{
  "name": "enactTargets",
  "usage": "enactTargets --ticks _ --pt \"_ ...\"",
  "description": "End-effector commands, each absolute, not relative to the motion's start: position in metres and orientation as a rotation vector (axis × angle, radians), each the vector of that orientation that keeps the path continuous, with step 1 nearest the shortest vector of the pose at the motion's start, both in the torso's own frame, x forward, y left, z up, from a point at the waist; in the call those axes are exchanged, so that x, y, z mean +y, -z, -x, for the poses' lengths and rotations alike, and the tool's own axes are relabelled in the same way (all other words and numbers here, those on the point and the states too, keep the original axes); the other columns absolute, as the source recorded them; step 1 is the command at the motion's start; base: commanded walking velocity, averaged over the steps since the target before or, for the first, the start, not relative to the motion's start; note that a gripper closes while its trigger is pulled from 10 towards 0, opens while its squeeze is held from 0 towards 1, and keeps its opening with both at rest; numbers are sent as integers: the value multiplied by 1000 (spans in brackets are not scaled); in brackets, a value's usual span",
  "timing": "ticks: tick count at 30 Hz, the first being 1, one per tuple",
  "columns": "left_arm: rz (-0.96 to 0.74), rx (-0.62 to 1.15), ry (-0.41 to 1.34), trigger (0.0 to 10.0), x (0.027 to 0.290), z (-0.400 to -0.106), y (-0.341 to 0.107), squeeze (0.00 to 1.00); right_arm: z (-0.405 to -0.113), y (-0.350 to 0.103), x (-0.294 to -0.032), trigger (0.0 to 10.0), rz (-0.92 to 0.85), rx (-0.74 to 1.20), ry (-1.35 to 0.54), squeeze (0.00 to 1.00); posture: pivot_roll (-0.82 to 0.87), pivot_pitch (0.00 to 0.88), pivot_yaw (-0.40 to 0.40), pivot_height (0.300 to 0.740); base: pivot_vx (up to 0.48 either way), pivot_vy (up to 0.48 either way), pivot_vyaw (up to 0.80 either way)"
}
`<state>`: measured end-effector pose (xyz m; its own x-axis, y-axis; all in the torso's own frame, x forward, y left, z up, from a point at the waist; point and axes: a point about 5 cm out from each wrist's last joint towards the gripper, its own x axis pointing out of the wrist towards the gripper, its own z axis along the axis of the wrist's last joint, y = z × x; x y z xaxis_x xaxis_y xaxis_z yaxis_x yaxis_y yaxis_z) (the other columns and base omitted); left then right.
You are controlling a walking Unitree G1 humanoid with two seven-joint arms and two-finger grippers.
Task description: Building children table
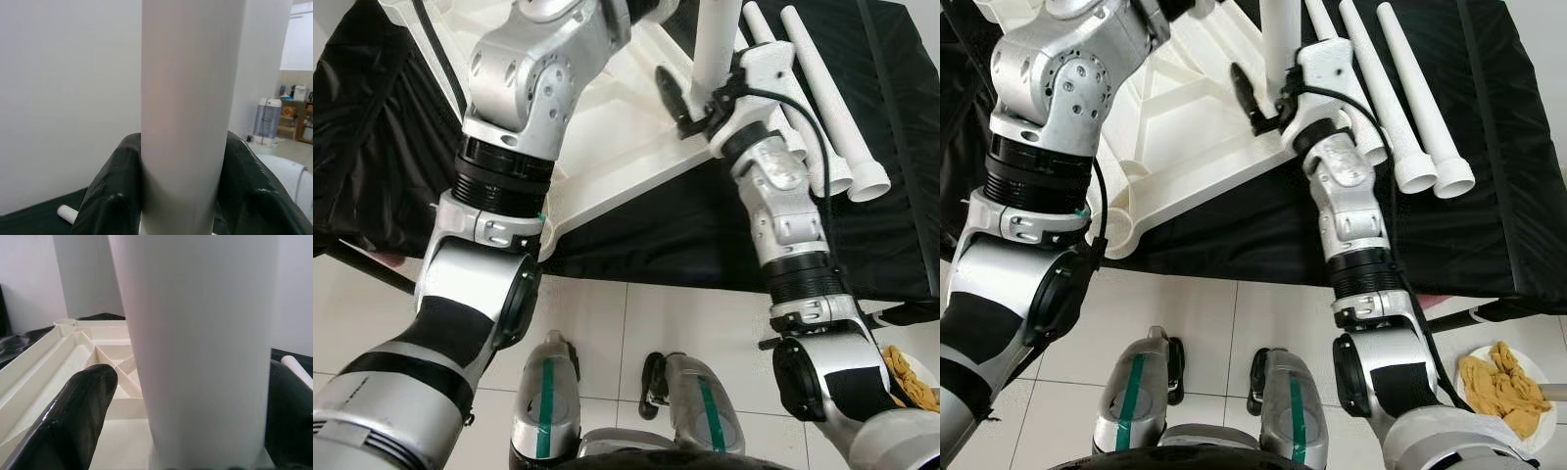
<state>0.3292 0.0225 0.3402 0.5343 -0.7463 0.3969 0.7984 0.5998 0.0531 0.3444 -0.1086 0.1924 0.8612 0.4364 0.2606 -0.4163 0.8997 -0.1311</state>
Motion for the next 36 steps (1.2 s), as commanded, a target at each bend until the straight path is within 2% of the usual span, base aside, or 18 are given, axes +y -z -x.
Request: enactTargets --ticks 1,6,13,31,36 --pt "72 -452 809 10000 19 -330 -349 0 -347 -198 -102 10000 86 -297 -398 0 82 0 -17 740 0 0 0" --pt "-18 -466 726 10000 14 -331 -346 0 -352 -199 -100 10000 75 -276 -304 0 87 0 -23 740 0 0 0" --pt "-65 -455 696 10000 12 -332 -340 0 -358 -202 -104 10000 43 -262 -209 0 89 0 -27 740 0 0 0" --pt "-56 -471 589 10000 14 -342 -343 0 -356 -199 -103 10000 46 -273 65 0 74 0 -27 740 0 0 0" --pt "-47 -474 579 10000 13 -343 -344 0 -354 -200 -101 10000 47 -281 90 0 71 0 -30 740 0 0 0"
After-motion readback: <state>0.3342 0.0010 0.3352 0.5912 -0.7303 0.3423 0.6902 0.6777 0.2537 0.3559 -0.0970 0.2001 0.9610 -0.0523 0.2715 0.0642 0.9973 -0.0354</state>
